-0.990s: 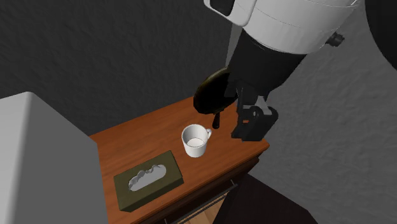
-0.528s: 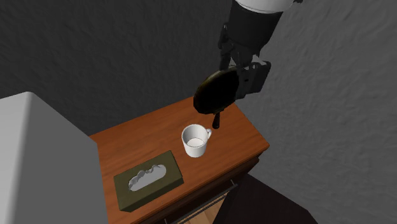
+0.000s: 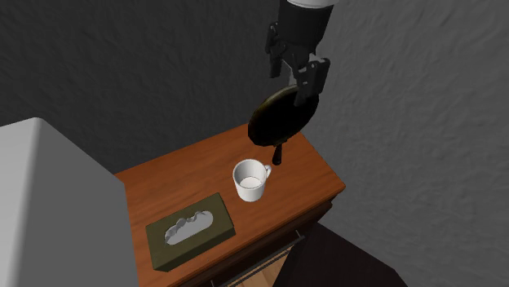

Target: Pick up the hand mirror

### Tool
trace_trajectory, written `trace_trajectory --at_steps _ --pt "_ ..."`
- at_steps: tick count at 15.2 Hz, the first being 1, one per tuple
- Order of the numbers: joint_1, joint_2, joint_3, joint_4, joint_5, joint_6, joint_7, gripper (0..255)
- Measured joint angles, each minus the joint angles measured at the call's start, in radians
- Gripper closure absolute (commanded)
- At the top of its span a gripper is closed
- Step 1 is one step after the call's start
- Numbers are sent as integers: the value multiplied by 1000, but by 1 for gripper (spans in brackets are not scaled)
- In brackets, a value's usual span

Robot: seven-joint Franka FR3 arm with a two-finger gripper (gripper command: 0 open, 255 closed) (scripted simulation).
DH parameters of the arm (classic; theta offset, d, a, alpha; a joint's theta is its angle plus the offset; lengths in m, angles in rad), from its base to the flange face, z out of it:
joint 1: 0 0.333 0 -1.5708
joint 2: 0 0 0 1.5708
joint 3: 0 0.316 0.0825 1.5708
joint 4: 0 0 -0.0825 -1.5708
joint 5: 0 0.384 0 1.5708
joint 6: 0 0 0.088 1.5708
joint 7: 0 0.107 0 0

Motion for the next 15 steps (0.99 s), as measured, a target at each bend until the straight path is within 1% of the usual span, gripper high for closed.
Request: trace_trajectory --at_steps 5,6,15 --pt "-2 -3 -3 -70 -4 68 -3 0" --pt "-2 -3 -3 -74 -4 71 -4 255" --pt "-3 -3 -4 -77 -3 76 -4 255"
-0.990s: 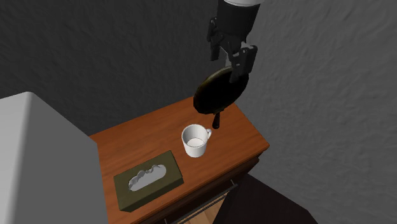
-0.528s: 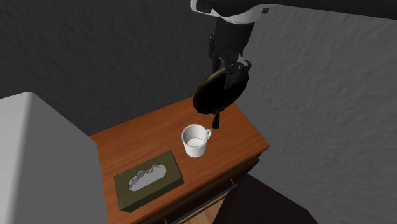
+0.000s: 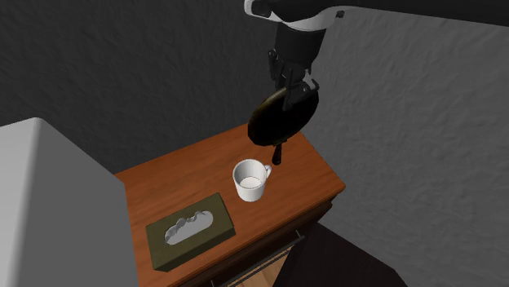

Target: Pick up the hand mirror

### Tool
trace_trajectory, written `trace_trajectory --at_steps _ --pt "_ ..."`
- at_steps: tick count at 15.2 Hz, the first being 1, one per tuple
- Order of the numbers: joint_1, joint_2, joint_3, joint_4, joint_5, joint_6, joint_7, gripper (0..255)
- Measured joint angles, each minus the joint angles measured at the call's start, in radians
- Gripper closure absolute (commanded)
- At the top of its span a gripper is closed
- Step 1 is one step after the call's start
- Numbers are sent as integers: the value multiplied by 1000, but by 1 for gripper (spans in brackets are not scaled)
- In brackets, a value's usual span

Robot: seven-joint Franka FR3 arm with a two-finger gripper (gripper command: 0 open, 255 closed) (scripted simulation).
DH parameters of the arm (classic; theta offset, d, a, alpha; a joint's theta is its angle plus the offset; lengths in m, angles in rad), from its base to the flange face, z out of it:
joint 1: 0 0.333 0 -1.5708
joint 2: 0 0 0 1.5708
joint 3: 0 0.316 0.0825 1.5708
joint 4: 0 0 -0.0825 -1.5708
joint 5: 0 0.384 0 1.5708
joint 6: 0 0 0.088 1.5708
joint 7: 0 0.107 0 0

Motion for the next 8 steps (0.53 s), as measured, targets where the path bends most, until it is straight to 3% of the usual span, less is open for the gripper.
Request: trace_trajectory --at_steps 8 --pt "3 7 2 85 6 -81 0 255"
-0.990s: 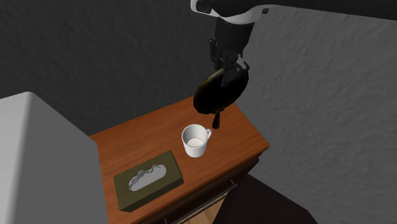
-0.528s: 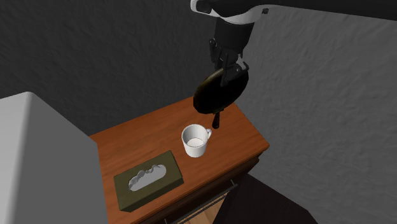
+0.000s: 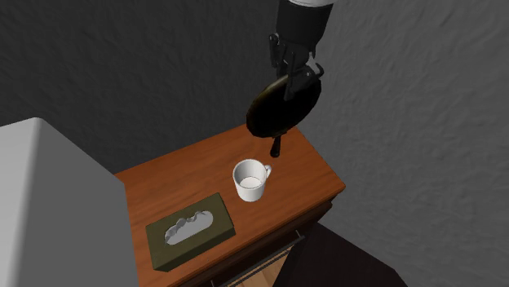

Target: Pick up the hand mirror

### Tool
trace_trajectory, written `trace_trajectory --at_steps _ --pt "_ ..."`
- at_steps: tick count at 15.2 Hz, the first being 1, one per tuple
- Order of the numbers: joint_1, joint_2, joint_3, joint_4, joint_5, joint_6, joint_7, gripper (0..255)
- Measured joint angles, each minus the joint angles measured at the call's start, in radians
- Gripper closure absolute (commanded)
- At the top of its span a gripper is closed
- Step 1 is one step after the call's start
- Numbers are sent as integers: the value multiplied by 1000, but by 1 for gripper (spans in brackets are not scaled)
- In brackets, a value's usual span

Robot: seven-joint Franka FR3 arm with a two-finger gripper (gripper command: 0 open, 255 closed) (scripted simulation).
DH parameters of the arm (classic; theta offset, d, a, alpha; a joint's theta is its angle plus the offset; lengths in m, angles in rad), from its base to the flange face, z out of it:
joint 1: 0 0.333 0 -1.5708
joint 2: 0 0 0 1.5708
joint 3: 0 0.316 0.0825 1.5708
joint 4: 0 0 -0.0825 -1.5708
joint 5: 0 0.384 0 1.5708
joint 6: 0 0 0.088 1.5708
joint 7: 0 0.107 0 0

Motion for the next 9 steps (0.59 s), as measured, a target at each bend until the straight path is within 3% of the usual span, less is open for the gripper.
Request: trace_trajectory --at_steps 9 --pt "1 34 -10 144 25 -120 -18 255"
